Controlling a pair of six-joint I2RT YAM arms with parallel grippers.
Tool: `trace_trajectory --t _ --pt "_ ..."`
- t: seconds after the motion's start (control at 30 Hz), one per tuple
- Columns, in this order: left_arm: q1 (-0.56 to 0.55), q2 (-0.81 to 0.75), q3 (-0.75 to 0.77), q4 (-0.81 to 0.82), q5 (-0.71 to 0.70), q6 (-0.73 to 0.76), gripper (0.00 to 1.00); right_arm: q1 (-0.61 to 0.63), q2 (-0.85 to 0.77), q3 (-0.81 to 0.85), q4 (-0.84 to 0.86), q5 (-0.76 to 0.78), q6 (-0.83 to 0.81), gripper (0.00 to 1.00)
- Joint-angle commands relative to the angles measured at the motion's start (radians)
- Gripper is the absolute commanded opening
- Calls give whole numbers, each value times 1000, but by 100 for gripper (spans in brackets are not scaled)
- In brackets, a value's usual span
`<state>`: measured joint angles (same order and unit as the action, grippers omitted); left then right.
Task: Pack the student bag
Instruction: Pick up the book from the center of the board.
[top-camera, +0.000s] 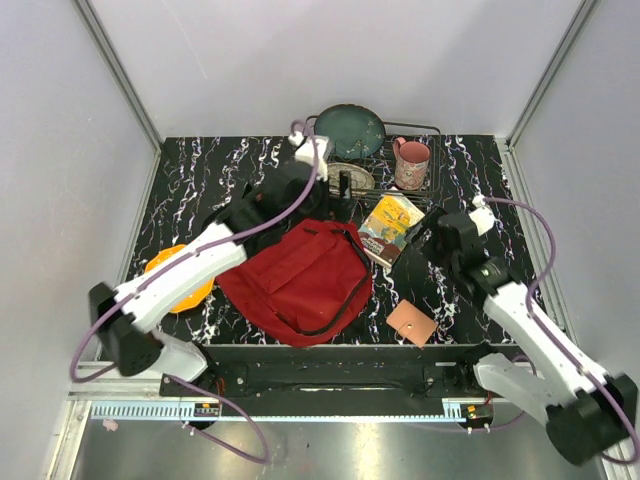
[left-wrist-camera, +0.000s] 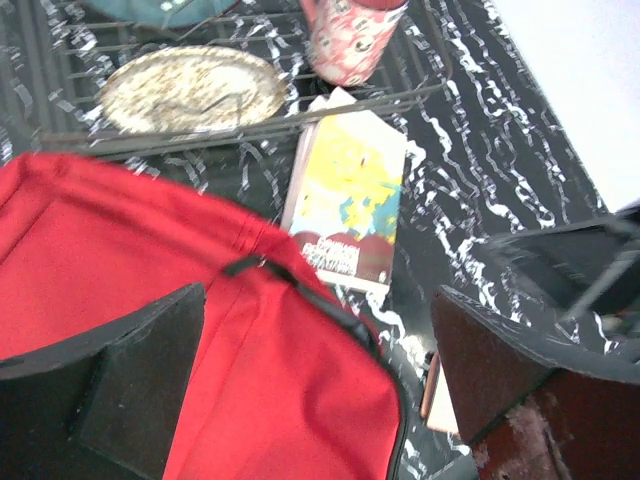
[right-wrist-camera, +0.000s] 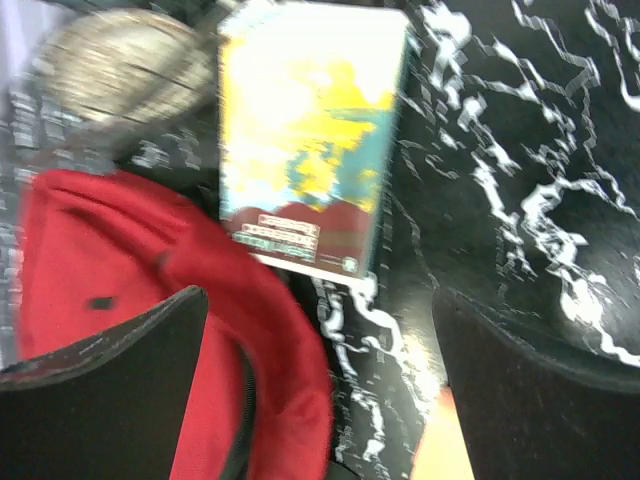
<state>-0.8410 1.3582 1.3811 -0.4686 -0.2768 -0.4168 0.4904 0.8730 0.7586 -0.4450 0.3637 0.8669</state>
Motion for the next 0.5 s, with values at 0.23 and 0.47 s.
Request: trace_trajectory --t 0.23,0.47 --pt "74 474 277 294 439 139 99 -347 265 -87 184 -517 -16 100" --pt "118 742 450 231 553 130 99 -397 331 -82 242 -577 -5 100"
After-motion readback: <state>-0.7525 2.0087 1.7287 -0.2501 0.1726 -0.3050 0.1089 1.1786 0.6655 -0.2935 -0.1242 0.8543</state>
